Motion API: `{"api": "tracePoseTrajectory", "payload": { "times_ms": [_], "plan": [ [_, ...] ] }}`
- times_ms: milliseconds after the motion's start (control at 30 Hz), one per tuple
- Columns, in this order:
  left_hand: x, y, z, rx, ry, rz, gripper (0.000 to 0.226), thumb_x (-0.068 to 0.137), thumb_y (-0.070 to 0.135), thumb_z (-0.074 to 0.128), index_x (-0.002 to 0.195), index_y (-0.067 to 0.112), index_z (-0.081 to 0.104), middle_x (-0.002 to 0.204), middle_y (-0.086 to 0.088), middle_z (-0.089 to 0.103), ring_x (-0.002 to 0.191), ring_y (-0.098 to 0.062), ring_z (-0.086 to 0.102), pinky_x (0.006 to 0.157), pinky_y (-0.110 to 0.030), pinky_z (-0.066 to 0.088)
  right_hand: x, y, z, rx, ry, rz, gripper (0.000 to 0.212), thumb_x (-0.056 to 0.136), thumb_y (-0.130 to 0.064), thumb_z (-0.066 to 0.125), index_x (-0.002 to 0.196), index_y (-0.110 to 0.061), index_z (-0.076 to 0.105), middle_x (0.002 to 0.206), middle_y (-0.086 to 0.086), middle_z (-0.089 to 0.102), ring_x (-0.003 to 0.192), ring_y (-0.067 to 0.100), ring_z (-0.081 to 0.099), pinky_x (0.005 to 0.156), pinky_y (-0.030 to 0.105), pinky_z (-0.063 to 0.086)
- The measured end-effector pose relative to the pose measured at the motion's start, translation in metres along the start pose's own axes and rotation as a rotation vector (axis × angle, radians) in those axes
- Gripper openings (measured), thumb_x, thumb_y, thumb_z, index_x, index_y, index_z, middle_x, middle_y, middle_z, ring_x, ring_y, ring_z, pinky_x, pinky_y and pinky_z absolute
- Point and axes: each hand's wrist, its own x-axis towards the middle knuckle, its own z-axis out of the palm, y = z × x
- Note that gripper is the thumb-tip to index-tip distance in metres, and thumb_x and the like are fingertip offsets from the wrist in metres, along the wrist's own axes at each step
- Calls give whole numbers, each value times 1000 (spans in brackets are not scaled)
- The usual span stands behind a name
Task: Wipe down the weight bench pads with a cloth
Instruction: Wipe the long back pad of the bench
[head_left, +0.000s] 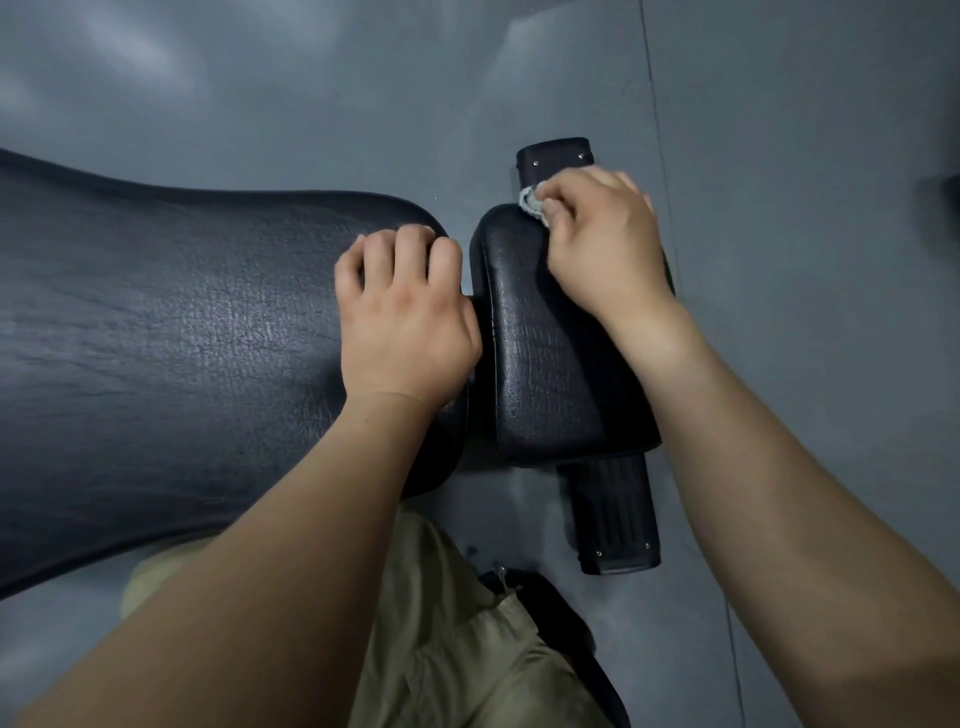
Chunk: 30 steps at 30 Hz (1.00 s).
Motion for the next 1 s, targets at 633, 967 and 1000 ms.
{"api": "tracePoseTrajectory", "payload": {
  "times_ms": [633, 967, 1000],
  "plan": [
    [0, 0, 1, 3, 6, -8, 26, 84, 22, 49, 105, 10, 58, 116, -9, 58, 106, -35, 50, 103, -49, 34, -8, 31, -9, 19, 113, 187, 22, 89, -15, 51, 92, -13, 73, 95, 7, 71, 89, 33, 61, 81, 32, 41],
    [-2, 2, -2, -11, -11, -8, 28, 86, 22, 46, 108, 10, 58, 120, -10, 57, 109, -35, 50, 103, -49, 35, -26, 50, -22, 82, 84, 26, 29, 91, -4, 59, 112, -12, 77, 123, 3, 72, 111, 21, 67, 101, 6, 34],
    [-2, 2, -2, -11, -15, -9, 28, 86, 22, 45, 108, 10, 58, 120, -10, 57, 110, -35, 50, 103, -49, 35, -29, 56, -25, 96, 96, 100, 29, 91, -3, 58, 112, -11, 77, 122, 4, 72, 114, 19, 67, 102, 6, 34]
  ]
}}
